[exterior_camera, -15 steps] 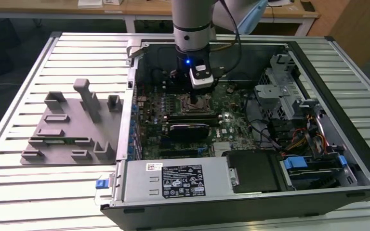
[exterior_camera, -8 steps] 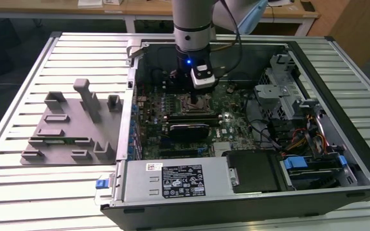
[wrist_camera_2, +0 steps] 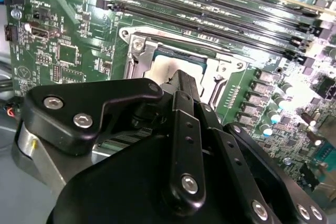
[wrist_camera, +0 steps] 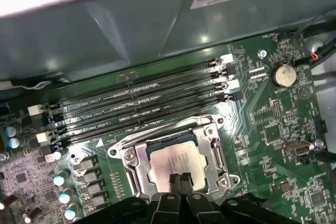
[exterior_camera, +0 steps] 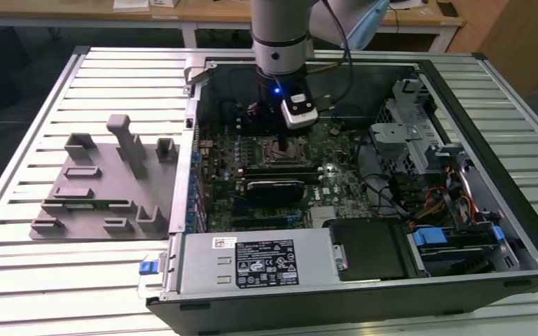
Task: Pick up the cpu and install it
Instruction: 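Install the first cpu locking lever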
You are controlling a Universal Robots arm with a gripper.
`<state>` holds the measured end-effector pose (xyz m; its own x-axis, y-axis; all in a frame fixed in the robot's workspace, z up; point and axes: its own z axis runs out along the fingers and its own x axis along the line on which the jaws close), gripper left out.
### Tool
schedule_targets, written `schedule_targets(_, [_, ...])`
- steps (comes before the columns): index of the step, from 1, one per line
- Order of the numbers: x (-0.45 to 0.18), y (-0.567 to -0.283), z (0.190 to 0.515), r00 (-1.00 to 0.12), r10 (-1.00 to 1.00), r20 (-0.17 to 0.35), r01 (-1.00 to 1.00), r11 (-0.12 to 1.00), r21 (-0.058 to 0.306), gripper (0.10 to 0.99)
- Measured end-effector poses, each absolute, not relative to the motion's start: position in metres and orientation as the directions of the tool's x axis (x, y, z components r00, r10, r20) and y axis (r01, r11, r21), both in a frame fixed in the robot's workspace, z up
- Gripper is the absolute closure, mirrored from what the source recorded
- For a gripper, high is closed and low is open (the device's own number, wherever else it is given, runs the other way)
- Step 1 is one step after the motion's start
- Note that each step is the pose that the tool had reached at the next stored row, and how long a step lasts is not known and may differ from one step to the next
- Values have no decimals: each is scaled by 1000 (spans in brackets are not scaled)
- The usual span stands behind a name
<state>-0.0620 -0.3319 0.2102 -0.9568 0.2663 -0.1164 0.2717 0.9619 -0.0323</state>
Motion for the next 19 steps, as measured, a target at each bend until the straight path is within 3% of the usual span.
schedule_targets(19, [-58, -332, 224, -965, 241, -106, 247, 968, -37, 980])
